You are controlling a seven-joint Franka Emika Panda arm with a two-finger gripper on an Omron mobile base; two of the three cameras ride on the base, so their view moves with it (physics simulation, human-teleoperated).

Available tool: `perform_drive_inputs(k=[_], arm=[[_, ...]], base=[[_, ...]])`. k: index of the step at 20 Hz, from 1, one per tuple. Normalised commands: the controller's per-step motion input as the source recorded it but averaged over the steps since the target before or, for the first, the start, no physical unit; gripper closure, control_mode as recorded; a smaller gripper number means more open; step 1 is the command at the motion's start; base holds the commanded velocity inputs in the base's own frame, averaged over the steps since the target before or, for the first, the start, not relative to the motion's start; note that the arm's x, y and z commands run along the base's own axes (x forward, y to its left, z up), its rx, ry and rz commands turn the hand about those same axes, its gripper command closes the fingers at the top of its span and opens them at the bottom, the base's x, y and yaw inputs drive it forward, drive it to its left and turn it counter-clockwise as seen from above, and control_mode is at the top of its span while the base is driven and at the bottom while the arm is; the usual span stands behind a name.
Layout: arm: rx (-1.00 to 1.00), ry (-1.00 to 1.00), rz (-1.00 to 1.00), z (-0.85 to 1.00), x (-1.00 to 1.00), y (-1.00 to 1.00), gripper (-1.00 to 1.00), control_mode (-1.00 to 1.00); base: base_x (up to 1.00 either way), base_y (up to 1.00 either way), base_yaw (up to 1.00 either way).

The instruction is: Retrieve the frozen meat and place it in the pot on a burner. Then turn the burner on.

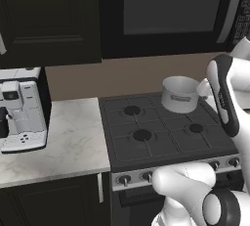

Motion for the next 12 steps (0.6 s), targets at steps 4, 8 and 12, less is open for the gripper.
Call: perform_drive_inputs(k=[4,8,12], arm=[[0.00,-0.01,0.00,-0.26,-0.01,-0.43,-1.00,-1.00],[0.00,0.00,0.00,-0.24,0.00,-0.48,-1.00,-1.00],[0.00,0.00,0.00,-0.16,0.00,-0.52,-1.00,-1.00]], base=[[0.00,0.00,0.00],[0.00,0.00,0.00],[0.00,0.00,0.00]])
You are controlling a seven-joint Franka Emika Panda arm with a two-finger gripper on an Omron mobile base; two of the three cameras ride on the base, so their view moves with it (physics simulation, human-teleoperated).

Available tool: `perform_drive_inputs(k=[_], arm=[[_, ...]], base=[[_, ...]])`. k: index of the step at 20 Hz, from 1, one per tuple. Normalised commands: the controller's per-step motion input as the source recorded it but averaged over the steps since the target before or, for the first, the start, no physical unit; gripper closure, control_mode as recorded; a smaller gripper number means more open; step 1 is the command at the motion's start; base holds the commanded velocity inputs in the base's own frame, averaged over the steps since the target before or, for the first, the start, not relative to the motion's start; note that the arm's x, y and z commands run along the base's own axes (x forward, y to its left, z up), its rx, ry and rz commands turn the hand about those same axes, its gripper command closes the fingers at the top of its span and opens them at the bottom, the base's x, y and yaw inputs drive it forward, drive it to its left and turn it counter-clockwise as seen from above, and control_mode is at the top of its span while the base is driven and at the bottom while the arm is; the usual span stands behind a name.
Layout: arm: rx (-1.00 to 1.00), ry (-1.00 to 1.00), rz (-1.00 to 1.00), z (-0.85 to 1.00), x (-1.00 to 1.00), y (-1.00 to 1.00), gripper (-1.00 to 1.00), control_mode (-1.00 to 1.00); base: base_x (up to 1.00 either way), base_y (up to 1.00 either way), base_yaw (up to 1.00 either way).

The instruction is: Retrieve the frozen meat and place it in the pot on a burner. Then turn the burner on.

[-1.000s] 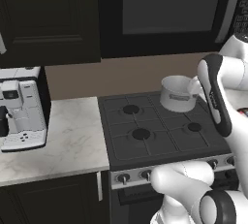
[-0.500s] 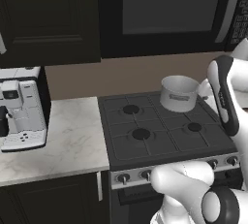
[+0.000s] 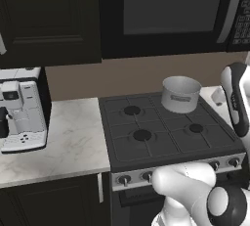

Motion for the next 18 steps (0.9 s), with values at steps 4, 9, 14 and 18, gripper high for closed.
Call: perform_drive_inputs(k=[4,9,14,18], arm=[[-0.03,0.00,0.00,-0.17,0.00,-0.54,-1.00,-1.00],[-0.06,0.02,0.00,-0.17,0.00,-0.56,-1.00,-1.00],[-0.06,0.01,0.00,-0.17,0.00,-0.51,-1.00,-1.00],[-0.05,0.00,0.00,-0.24,0.00,-0.47,-1.00,-1.00]], base=[[0.00,0.00,0.00],[0.00,0.00,0.00],[0.00,0.00,0.00],[0.00,0.00,0.00]])
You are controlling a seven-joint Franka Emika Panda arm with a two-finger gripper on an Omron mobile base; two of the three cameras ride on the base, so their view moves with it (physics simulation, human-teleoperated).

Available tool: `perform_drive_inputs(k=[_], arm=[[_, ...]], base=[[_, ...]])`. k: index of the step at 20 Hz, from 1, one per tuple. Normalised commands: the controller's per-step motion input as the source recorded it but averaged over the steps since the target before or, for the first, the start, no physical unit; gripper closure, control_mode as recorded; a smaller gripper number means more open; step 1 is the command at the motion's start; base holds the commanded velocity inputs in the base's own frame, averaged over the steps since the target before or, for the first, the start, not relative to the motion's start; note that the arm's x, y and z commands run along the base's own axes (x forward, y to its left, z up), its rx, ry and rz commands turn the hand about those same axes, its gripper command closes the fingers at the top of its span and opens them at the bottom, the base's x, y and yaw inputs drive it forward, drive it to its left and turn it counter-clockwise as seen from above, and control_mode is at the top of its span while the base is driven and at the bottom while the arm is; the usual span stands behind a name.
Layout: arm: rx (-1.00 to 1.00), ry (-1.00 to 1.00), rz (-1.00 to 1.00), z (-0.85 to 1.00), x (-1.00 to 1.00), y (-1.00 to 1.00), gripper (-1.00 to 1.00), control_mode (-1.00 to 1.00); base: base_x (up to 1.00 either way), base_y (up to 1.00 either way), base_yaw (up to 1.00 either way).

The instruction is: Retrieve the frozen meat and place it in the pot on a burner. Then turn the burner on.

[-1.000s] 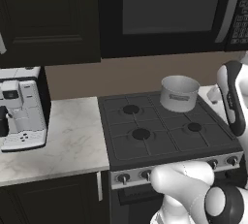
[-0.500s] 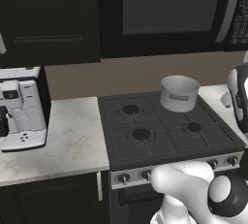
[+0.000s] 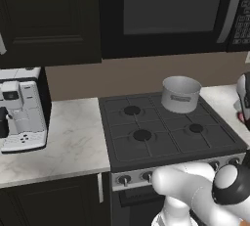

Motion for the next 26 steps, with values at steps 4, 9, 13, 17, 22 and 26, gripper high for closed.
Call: perform_drive_inputs(k=[4,9,13,17,22,26], arm=[[0.00,0.00,0.00,-0.23,0.00,-0.46,-1.00,-1.00],[0.02,0.00,0.00,-0.13,0.00,-0.42,-1.00,-1.00],[0.12,0.02,0.00,0.00,0.04,-0.36,-1.00,-1.00],[0.14,0.04,0.00,0.00,0.07,-0.31,-1.00,-1.00],[0.12,0.01,0.00,0.00,0.10,-0.23,-1.00,-1.00],[0.04,0.00,0.00,0.00,0.10,-0.13,-1.00,-1.00]], base=[[0.00,0.00,0.00],[0.00,0.00,0.00],[0.00,0.00,0.00],[0.00,0.00,0.00],[0.00,0.00,0.00],[0.00,0.00,0.00]])
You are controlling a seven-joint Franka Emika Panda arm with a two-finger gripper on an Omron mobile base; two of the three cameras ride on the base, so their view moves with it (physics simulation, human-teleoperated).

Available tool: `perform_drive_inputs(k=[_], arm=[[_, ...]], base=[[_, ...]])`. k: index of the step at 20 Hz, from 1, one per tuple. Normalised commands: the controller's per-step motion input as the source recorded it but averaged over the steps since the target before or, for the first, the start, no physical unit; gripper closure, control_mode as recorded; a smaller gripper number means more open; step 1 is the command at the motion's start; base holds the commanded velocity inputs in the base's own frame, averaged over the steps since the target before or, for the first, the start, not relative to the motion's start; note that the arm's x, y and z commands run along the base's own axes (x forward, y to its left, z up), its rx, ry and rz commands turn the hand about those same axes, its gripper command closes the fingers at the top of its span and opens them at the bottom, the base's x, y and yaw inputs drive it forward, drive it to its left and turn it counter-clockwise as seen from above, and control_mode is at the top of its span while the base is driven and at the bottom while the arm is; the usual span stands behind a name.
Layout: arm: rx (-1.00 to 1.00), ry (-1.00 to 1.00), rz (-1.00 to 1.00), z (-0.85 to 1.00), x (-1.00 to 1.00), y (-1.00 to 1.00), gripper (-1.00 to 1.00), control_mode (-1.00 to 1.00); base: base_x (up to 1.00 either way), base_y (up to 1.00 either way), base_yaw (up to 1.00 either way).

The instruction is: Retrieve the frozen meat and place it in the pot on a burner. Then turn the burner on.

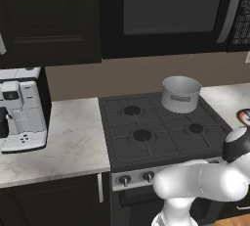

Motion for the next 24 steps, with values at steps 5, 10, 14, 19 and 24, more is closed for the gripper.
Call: perform_drive_inputs(k=[5,10,14,19,24], arm=[[0.00,0.00,0.00,-0.13,0.06,-0.03,-1.00,-1.00],[0.00,0.00,0.01,-0.15,0.11,-0.09,-1.00,-1.00],[0.00,0.00,0.03,-0.21,0.10,-0.14,-1.00,-1.00],[0.00,0.00,0.02,-0.32,0.14,-0.03,-1.00,-1.00],[0.00,0.00,0.00,-0.34,0.26,-0.03,-1.00,-1.00]], base=[[0.00,0.00,0.00],[0.00,0.00,0.00],[0.00,0.00,0.00],[0.00,0.00,0.00],[0.00,0.00,0.00]])
